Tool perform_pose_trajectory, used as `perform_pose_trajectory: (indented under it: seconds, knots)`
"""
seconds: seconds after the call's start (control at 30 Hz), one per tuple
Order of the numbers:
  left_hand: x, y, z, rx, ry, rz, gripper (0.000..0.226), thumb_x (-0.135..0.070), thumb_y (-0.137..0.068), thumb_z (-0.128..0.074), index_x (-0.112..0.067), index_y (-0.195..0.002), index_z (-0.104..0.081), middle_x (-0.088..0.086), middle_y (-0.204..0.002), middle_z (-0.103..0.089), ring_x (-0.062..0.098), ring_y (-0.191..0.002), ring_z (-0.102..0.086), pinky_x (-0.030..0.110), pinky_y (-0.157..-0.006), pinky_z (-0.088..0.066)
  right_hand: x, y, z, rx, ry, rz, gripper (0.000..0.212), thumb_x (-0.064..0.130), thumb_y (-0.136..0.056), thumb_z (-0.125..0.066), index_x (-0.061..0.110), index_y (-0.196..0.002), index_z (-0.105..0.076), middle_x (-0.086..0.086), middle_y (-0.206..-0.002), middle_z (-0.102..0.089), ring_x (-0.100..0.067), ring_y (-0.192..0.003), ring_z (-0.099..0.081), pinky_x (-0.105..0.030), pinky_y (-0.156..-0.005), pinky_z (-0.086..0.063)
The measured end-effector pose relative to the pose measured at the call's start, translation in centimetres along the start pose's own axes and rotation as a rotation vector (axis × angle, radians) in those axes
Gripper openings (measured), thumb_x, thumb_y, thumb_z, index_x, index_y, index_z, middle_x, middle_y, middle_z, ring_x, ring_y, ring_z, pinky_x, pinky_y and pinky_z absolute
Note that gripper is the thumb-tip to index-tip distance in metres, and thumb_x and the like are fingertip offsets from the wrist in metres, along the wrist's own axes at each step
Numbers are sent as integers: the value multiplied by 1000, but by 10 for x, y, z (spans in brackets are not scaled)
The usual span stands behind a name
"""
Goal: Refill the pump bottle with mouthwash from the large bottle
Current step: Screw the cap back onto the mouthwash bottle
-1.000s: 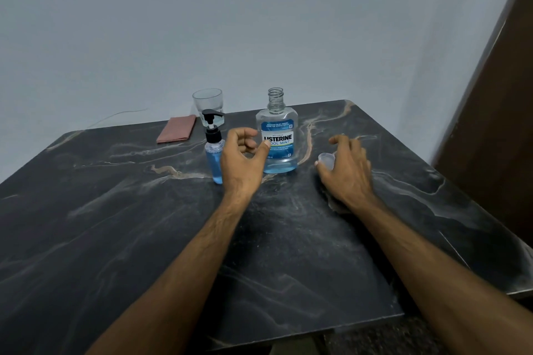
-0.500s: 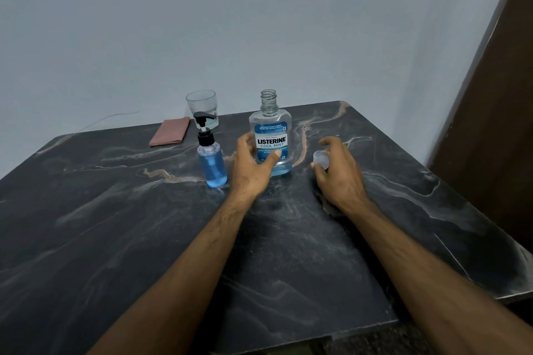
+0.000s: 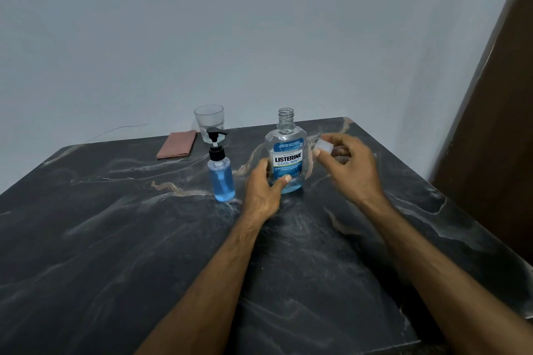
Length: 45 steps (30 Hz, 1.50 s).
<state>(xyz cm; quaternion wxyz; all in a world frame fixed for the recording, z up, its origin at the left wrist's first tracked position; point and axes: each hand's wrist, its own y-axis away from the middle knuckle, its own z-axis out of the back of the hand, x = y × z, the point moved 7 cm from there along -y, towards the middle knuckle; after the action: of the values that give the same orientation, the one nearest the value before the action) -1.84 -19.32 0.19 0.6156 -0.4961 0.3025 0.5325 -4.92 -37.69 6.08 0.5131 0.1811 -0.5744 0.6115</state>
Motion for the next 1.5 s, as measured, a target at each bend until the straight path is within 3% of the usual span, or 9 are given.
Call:
perform_pose_trajectory:
  seconds: [0.2,0.33,0.5,0.6,0.8,0.97,1.13,1.33,1.5]
  knots:
    - [0,-1,2,15,-45,-10,33,-17,-86,-68,-20,-116,-54,-19,-107,-52,-3,-94,-49,3,-60,-36,56,-35,5,70,-9,110,26,19,-81,-75,15,-103,-62,13,-90,-61,10,-74,-56,-10,-69,-47]
    - [2,0,1,38,-17,2,34,-16,-85,-69,-19,-116,-54,-14,-114,-56,-3,-97,-49,3,-64,-36,91,-61,-1,220,135,197,26,27,-83,-73,22,-108,-68,11,-96,-66,-1,-83,-60,-20,-76,-51]
    - [2,1,1,45,-6,6,33,-15,-85,-68,-20,-114,-53,-14,-114,-56,-4,-96,-49,2,-63,-36,111,-75,-24,363,295,273,26,32,-85,-70,26,-110,-70,7,-105,-69,-7,-93,-63,-22,-80,-51]
    - [1,1,-3,49,-1,12,35,-14,-85,-68,-18,-116,-53,-6,-124,-59,1,-104,-49,4,-70,-36,111,-76,-31,414,359,290,26,31,-85,-70,25,-111,-70,6,-108,-69,-9,-94,-63,-24,-82,-51]
    - [7,1,2,43,4,34,36,-14,-86,-68,-18,-118,-52,-3,-128,-58,4,-108,-49,14,-82,-38,94,-70,-48,417,391,281,29,33,-84,-72,24,-111,-69,6,-105,-68,-10,-91,-62,-23,-79,-51]
    - [3,0,1,43,-1,23,33,-14,-86,-67,-19,-114,-52,-3,-127,-60,2,-104,-48,6,-73,-35,88,-72,-45,350,386,254,36,40,-78,-77,24,-108,-67,6,-98,-65,-6,-81,-60,-15,-65,-44]
    - [2,0,0,45,4,37,35,-13,-86,-67,-18,-117,-52,-3,-127,-59,2,-105,-48,10,-77,-36,82,-72,-48,311,416,235,44,49,-72,-78,24,-104,-61,5,-94,-62,-5,-75,-55,-19,-60,-41]
    - [3,0,0,45,18,41,34,-14,-86,-67,-20,-116,-53,-3,-127,-59,2,-105,-48,9,-76,-36,70,-71,-37,228,404,186,60,73,-78,-54,26,-115,-59,7,-95,-59,-3,-80,-54,-23,-65,-40]
    - [3,0,0,51,22,44,35,-14,-86,-67,-19,-117,-52,-2,-128,-59,4,-108,-49,20,-88,-40,73,-73,-42,377,363,161,35,50,-87,-58,29,-115,-62,9,-102,-61,-4,-85,-56,-25,-73,-47]
